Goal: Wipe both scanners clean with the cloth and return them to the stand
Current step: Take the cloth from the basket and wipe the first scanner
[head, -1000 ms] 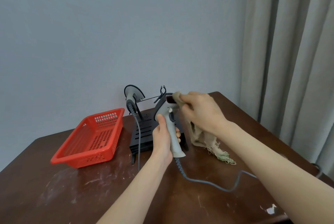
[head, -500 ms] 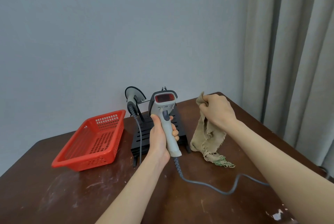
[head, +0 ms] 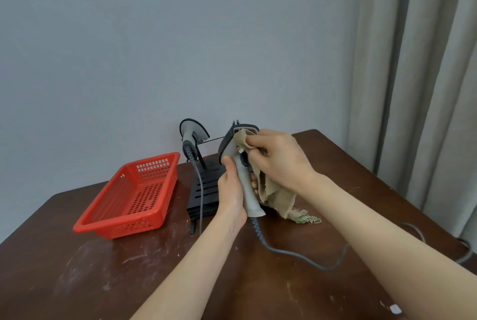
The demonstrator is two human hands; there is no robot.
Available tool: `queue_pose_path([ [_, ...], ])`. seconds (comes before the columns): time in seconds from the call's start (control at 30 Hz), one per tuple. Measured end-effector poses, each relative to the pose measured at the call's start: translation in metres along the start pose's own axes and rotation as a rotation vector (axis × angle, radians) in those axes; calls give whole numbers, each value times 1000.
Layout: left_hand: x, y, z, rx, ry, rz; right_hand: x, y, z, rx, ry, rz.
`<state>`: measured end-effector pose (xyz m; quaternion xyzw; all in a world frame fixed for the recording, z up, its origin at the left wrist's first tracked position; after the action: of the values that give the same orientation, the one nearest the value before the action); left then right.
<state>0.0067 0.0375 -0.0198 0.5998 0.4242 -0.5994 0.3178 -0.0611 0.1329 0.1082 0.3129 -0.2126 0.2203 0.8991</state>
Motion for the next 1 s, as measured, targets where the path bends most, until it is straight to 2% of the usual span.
queue_pose_path([
  [0.1,0,3,-1,-19,2,11,-12,2,1,27,-78,-48],
  [0.27,-1,8,-1,-34,-24,42,-31,10,3,85,-203,-260],
  [0.37,-5,5,-1,-29,-62,60,-24,15,6,9,-174,-126],
  [0.47,-8,5,-1,-31,-79,60,-21,13,6,5,-165,11],
  [0.6,-4,7,-1,-33,-56,47,-38,14,6,61,-229,-125],
  [0.77,-4,7,0,-35,-50,34,-32,10,7,47,-206,-74],
  [0.9,-4,13,2,-64,-52,71,-68,16,2,91,-386,-295],
  [1.0,-10,18,3,-98,-48,71,-96,16,-9,99,-488,-305],
])
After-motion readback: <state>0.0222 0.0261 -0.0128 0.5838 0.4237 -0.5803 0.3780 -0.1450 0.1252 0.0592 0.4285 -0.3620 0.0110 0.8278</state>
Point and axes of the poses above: each hand's wrist, its own z-axis towards the middle knuckle, its own y-axis out of the back of the hand, x = y × z, the point moved 10 cm from there along z, towards the middle knuckle, and after that the axes turned 7 degrees about z, right-handed, at the moved point
